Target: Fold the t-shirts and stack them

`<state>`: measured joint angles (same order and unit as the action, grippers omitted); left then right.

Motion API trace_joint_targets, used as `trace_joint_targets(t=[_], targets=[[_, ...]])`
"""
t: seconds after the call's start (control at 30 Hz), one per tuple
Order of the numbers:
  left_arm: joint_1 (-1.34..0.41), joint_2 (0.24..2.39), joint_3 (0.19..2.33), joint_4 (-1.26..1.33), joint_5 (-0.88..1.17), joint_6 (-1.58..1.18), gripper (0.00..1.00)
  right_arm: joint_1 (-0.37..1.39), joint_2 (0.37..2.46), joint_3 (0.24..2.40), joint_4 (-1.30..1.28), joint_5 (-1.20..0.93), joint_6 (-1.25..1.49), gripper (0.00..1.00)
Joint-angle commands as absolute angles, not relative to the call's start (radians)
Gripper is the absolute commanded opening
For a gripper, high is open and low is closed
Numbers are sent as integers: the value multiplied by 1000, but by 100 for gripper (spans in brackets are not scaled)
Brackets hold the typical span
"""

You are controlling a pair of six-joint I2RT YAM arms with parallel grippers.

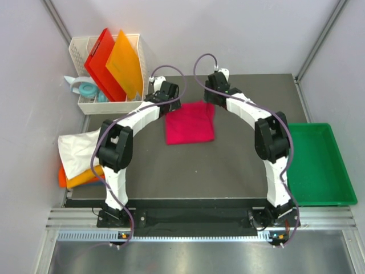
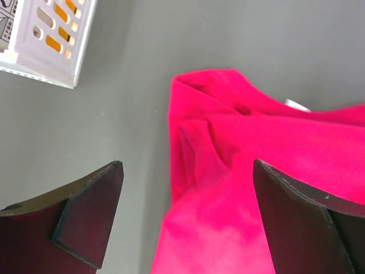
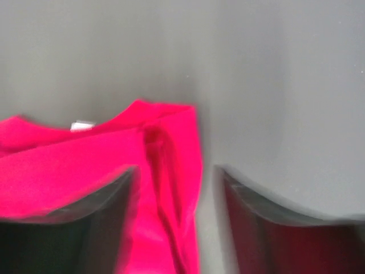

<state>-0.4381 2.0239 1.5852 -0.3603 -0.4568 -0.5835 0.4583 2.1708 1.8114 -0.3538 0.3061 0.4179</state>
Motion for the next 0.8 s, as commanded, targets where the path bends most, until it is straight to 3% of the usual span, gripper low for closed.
trace_joint_targets(t=[0.0, 0.03, 0.07, 0.13, 0.27, 0.6, 0.77], targets=[[-446, 1873, 1500, -247, -358, -606, 99, 489, 1979, 1621, -209, 223, 434, 31], [-449, 1868, 1450, -233, -315, -610, 97, 492, 1955, 1585, -184, 184, 443, 15], [-449, 1867, 1428, -204, -292, -618, 84, 494, 1954, 1559, -157, 169, 455, 0], [-451, 1874, 1376, -178, -256, -630, 62, 499, 1988, 1543, -156, 108, 474, 0], [-451, 1925, 1380, -160, -198, -632, 45, 508, 2075, 1598, -187, 61, 477, 0], [-434, 2130, 1584, -322, -232, -612, 47, 474, 2223, 1686, -281, 104, 508, 0], [-407, 2163, 1589, -373, -238, -640, 58, 433, 2183, 1554, -275, 156, 560, 0]])
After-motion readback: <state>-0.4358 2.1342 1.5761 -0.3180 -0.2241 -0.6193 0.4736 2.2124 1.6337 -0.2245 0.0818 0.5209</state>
